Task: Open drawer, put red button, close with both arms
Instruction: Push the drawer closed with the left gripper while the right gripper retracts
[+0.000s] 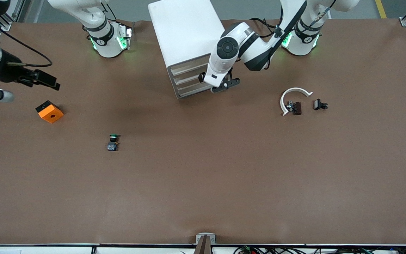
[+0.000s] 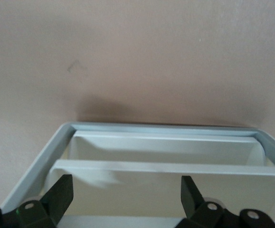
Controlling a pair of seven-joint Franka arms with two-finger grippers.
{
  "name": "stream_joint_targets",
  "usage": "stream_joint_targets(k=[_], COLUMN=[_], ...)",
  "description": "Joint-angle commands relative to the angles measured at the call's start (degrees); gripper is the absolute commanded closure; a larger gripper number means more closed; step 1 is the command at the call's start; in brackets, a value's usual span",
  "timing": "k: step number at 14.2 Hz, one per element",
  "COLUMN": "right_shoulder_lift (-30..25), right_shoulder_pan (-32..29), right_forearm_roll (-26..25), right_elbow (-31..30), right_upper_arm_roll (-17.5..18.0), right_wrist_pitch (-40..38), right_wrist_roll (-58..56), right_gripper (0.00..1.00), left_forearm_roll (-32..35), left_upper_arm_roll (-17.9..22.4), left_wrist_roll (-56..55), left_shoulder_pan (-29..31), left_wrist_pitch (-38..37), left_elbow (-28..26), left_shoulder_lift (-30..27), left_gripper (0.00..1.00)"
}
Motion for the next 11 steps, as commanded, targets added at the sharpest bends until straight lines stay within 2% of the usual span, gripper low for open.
stream_joint_targets(k=[1, 3, 6, 11], right_shoulder_lift=[-1.26, -1.17, -1.17, -0.65], right_shoulder_pan=[-3.03, -3.03, -3.03, -3.12], right_forearm_roll=[-1.35, -3.89, -4.52, -5.58], right_elbow=[0.18, 1.32, 3.43, 6.68], right_upper_arm_roll=[1.23, 1.32, 1.32, 1.32], right_wrist_pitch=[0.96, 0.7, 0.52, 0.35], right_wrist_roll=[-3.95, -4.04, -3.95, -3.78], right_gripper=[0.0, 0.0, 0.0, 0.0], left_forearm_roll=[-1.06, -1.06, -0.98, 3.13], left_upper_arm_roll=[-1.55, -1.64, -1.2, -1.02], left_wrist_roll=[-1.92, -2.28, -2.72, -2.54], left_shoulder_pan=[-0.19, -0.19, 0.95, 11.48], left_wrist_pitch=[2.22, 2.32, 1.96, 1.61], left_elbow=[-0.45, -0.28, 0.43, 3.15], left_shoulder_lift=[0.96, 1.57, 1.49, 0.88], left_gripper=[0.0, 0.0, 0.0, 0.0])
